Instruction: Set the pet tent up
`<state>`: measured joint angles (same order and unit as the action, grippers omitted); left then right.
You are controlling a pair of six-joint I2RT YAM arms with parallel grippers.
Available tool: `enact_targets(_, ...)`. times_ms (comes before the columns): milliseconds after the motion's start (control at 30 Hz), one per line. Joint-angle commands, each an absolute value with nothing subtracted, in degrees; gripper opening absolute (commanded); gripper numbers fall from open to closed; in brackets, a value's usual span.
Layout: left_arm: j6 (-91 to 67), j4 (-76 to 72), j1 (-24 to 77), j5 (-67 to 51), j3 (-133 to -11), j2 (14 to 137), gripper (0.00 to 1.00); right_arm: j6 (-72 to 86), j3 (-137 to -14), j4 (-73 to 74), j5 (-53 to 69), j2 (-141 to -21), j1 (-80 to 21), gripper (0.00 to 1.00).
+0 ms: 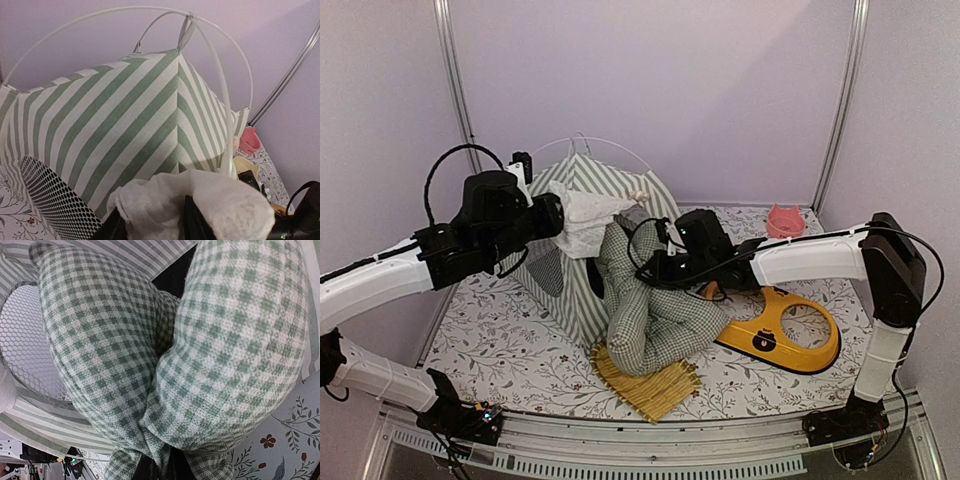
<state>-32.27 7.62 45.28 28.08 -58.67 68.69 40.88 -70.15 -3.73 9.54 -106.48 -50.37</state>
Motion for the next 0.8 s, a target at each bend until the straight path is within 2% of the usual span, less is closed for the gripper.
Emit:
enact_targets(0,-35.29,1.08,43.95,20.96,-55.31,65.09,0.35,39.82,-72.35,-1.56,8.68,-108.45,-50.96,0.0)
enact_targets(300,-34.4,-1.89,43.9,17.13,-54.77,67.01,0.41,39.12,-74.42,-0.08,8.29,-109.76,-51.67,0.0)
enact_targets(767,-35.76,-3.9,43.94,15.4,-53.29,63.02,0.43,38.2,-76.59,1.3,8.2,-111.76,-52.39,0.0)
